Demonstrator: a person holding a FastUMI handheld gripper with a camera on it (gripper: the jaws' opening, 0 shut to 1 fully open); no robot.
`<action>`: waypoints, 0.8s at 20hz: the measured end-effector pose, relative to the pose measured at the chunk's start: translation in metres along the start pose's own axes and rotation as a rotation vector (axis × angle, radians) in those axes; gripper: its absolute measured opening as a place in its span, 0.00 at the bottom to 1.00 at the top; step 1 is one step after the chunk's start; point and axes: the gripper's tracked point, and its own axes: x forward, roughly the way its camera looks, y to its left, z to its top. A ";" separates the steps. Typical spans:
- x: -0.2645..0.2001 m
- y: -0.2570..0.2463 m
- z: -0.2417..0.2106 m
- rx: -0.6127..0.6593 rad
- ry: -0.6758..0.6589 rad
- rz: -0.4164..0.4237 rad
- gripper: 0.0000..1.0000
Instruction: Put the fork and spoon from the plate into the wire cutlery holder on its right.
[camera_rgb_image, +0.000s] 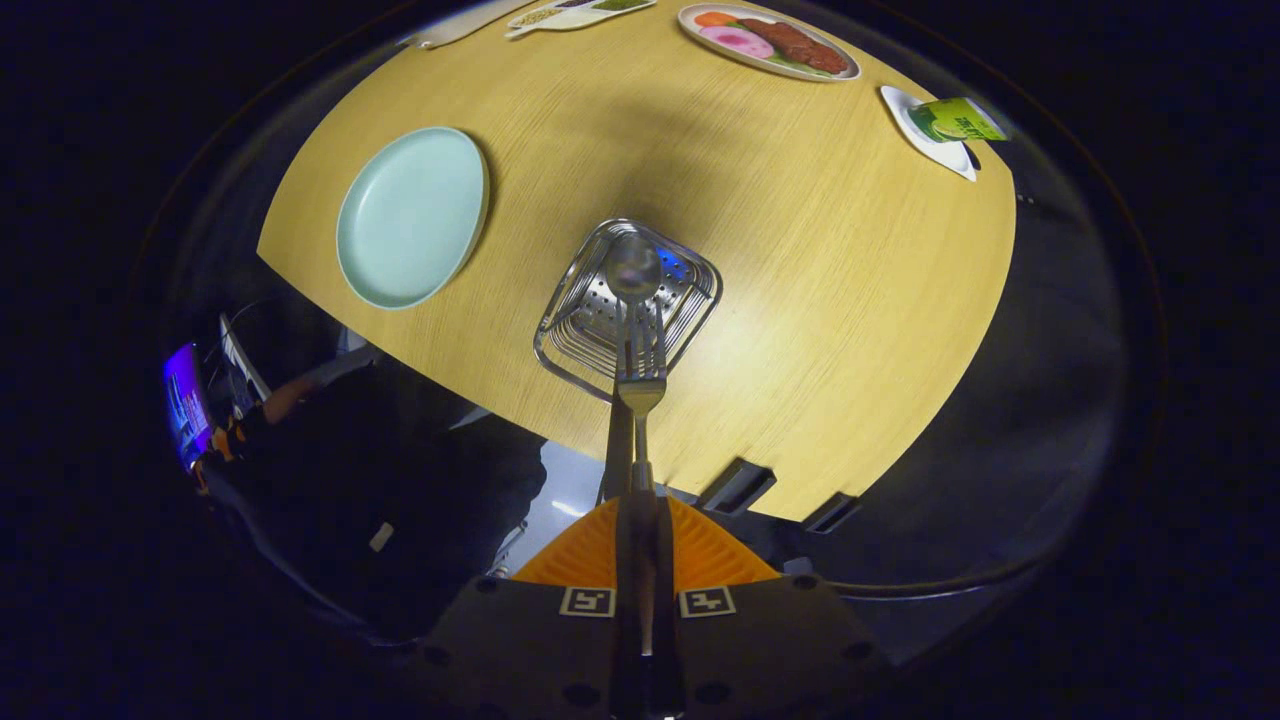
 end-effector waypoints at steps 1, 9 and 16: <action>0.000 0.001 0.004 -0.003 0.013 -0.007 0.08; 0.002 0.011 0.021 0.008 0.046 -0.011 0.12; -0.003 0.006 0.036 0.032 -0.038 -0.006 0.24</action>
